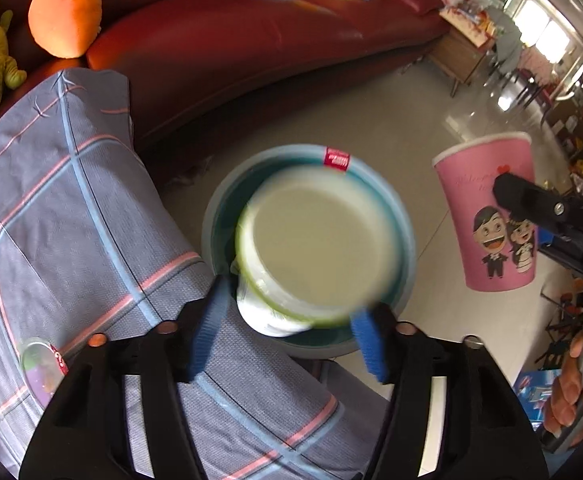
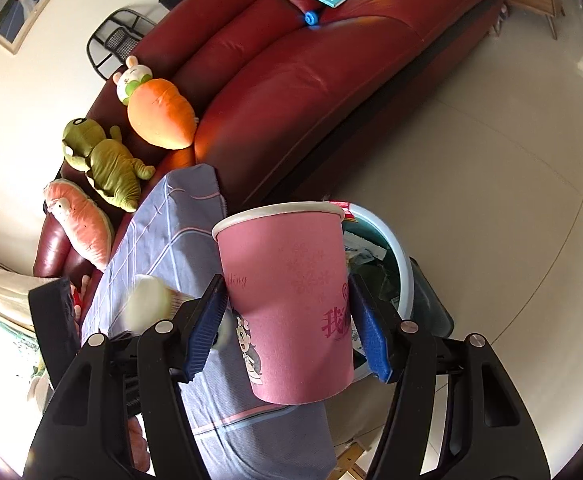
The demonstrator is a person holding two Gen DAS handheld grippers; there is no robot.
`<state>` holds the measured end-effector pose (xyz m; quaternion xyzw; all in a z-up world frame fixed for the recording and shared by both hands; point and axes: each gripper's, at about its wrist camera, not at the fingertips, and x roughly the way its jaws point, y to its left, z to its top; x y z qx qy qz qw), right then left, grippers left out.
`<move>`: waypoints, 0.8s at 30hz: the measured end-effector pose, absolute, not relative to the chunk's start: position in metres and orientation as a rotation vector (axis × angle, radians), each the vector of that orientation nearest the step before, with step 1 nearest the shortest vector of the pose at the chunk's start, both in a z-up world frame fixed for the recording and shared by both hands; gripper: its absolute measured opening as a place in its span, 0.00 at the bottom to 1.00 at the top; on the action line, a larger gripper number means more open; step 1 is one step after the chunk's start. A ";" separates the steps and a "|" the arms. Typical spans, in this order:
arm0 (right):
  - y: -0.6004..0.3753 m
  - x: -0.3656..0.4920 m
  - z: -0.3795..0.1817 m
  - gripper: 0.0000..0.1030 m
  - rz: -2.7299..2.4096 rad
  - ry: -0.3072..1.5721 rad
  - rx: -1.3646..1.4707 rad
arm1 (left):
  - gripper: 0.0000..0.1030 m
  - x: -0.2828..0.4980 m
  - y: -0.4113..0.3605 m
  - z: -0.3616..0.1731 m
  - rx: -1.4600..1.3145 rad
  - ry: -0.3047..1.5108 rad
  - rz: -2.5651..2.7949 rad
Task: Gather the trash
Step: 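Open the left tool over the teal bin to drop the bottle, then open the right tool over the teal bin to drop the pink cup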
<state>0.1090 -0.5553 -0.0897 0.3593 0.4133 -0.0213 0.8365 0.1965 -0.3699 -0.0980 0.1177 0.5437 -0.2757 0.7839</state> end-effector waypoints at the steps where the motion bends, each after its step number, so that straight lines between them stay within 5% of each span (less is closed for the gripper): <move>1: -0.556 0.109 -0.090 0.57 -0.045 0.878 0.760 | 0.71 0.197 -0.370 -0.101 0.260 1.178 -0.584; 18: -0.544 0.130 -0.100 0.58 -0.057 0.921 0.734 | 0.85 0.198 -0.330 -0.089 0.153 1.146 -0.547; 24: -0.536 0.140 -0.108 0.70 -0.066 0.964 0.727 | 0.89 0.197 -0.317 -0.082 0.122 1.132 -0.546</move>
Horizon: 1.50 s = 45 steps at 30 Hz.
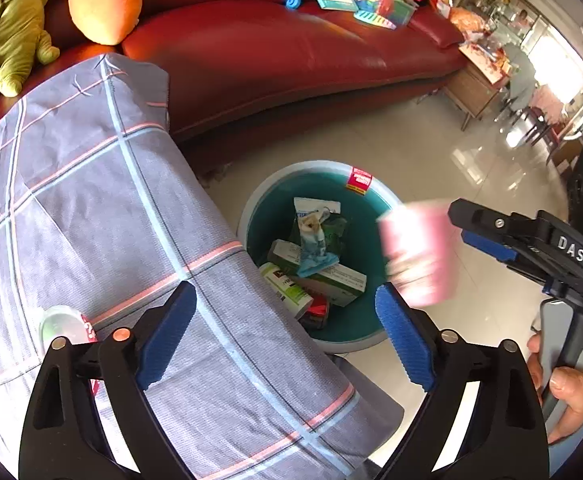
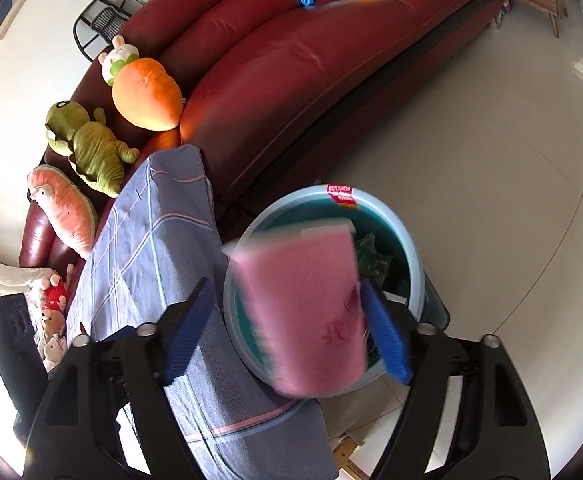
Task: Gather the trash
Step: 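Open the right tool over the teal bin to drop the pink cup, then grasp the clear plastic bag with red print with the left tool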
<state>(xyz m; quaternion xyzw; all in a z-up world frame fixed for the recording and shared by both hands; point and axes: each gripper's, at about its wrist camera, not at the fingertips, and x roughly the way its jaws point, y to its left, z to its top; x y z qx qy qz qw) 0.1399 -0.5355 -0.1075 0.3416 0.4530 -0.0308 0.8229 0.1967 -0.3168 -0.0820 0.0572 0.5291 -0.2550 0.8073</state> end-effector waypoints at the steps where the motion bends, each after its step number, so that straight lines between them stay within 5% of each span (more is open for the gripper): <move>1: -0.534 0.141 -0.108 0.71 -0.067 0.971 0.728 | 0.90 0.197 -0.315 -0.082 0.120 1.133 -0.544; 8: -0.528 0.138 -0.104 0.80 -0.099 0.991 0.715 | 0.91 0.196 -0.300 -0.081 0.090 1.145 -0.542; 22: -0.483 0.139 -0.082 0.81 -0.081 1.022 0.640 | 0.92 0.187 -0.244 -0.068 0.012 1.126 -0.514; 45: -0.302 0.175 -0.048 0.81 0.114 1.110 0.430 | 0.94 0.176 -0.043 -0.051 -0.218 1.059 -0.305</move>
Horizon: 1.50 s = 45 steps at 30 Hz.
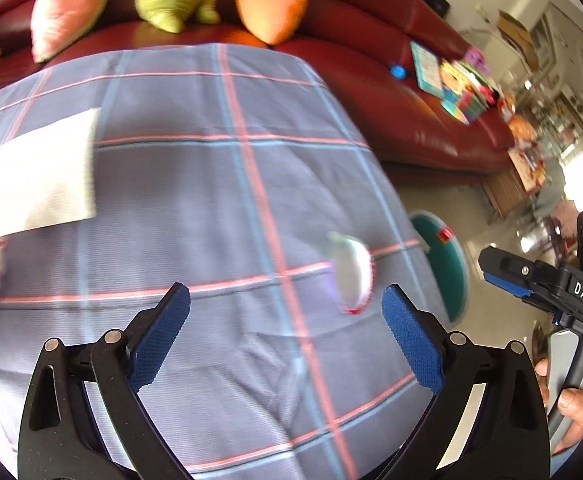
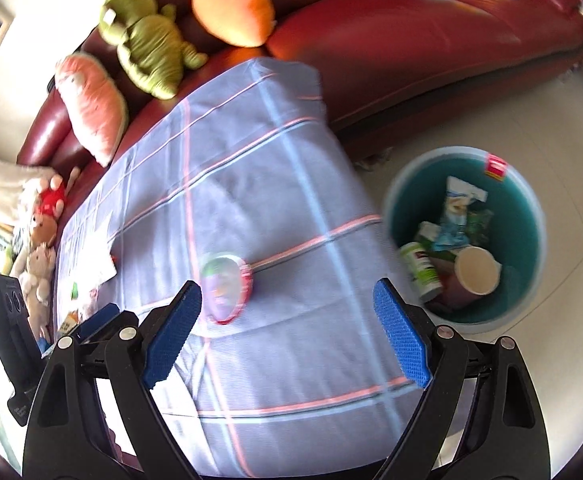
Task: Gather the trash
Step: 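Grasp the clear plastic bag with red print with the left tool, then grasp the white paper towel with the right tool while the left tool holds the bag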
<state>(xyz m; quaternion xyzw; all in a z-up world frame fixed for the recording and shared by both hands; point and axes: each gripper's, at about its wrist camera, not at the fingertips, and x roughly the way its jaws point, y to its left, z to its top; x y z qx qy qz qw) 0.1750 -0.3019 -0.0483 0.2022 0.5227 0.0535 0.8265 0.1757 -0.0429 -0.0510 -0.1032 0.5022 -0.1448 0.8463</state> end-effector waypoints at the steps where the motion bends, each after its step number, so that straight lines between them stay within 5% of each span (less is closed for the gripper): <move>1: -0.292 0.177 -0.047 0.81 0.123 1.114 0.419 | 0.94 0.174 -0.032 -0.050 -0.226 1.053 -0.291; 19: -0.084 0.223 -0.047 0.81 0.399 1.210 0.222 | 0.94 0.167 0.167 -0.063 -0.221 1.029 -0.031; 23: -0.071 0.231 -0.049 0.81 0.408 1.219 0.218 | 0.80 0.179 0.167 -0.077 -0.171 1.051 -0.040; 30: -0.064 0.241 -0.058 0.81 0.406 1.239 0.210 | 0.72 0.191 0.173 -0.107 -0.170 1.105 -0.029; 32: -0.062 0.245 -0.061 0.81 0.404 1.247 0.211 | 0.38 0.191 0.172 -0.111 -0.141 1.100 -0.007; 33: -0.061 0.246 -0.062 0.81 0.404 1.249 0.209 | 0.31 0.190 0.172 -0.110 -0.140 1.100 -0.010; 45: 0.019 0.297 -0.058 0.81 0.551 1.199 0.068 | 0.28 0.178 0.204 -0.046 -0.308 0.967 -0.073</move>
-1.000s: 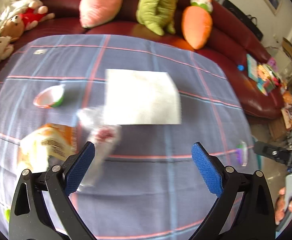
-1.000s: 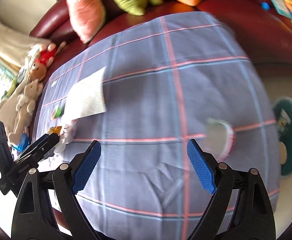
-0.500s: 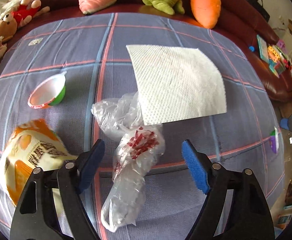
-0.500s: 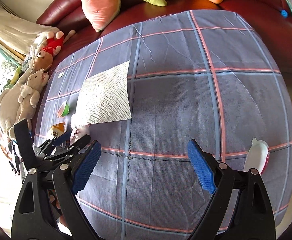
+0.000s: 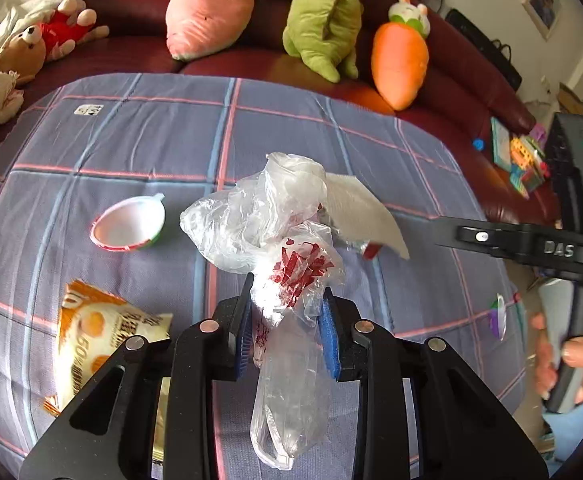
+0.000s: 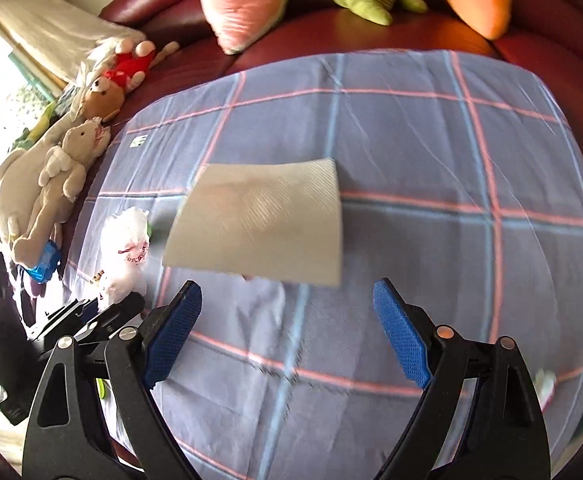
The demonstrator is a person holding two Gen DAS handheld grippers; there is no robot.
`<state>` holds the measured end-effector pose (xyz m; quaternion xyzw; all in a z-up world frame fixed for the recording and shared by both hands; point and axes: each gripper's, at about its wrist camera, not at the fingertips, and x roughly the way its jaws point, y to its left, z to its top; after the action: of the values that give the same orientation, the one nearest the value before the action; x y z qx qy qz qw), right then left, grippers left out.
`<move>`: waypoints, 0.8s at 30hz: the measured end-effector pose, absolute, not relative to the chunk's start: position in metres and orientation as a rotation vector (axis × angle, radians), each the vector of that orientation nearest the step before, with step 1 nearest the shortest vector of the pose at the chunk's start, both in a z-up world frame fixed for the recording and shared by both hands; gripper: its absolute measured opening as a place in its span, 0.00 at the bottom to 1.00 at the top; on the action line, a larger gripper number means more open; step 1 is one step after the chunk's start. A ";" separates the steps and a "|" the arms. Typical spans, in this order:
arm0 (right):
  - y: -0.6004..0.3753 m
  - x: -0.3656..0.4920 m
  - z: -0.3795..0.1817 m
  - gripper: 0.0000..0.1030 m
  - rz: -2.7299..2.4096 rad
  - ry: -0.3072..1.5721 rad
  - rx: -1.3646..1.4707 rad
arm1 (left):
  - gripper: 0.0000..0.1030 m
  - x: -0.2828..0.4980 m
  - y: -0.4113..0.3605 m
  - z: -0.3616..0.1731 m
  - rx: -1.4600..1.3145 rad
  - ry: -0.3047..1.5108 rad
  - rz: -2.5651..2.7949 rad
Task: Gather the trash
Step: 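Grasp the white paper towel with the right tool while the left tool holds the bag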
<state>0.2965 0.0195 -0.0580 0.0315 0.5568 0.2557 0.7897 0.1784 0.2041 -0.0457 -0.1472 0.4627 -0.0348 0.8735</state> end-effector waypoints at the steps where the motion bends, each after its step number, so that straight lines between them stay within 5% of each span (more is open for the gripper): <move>1: 0.027 0.302 -0.060 0.81 0.566 1.197 0.056 | 0.28 0.180 0.206 -0.046 -0.312 0.971 -0.068; 12: 0.070 0.346 -0.110 0.80 0.615 1.244 0.028 | 0.29 0.200 0.237 -0.058 -0.395 0.991 0.013; 13: 0.070 0.344 -0.110 0.72 0.623 1.232 0.033 | 0.29 0.202 0.235 -0.061 -0.389 0.997 0.012; 14: 0.069 0.342 -0.110 0.49 0.641 1.229 0.045 | 0.29 0.203 0.232 -0.063 -0.386 1.004 0.009; 15: 0.068 0.341 -0.111 0.41 0.652 1.237 0.054 | 0.29 0.205 0.230 -0.065 -0.386 1.010 0.004; 24: 0.023 0.309 -0.093 0.40 0.667 1.223 0.086 | 0.29 0.209 0.184 -0.073 -0.360 1.040 -0.102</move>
<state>0.3092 0.0232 -0.0934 0.0396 0.5632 0.3073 0.7660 0.2093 0.1839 -0.0732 -0.1708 0.4937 -0.0485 0.8513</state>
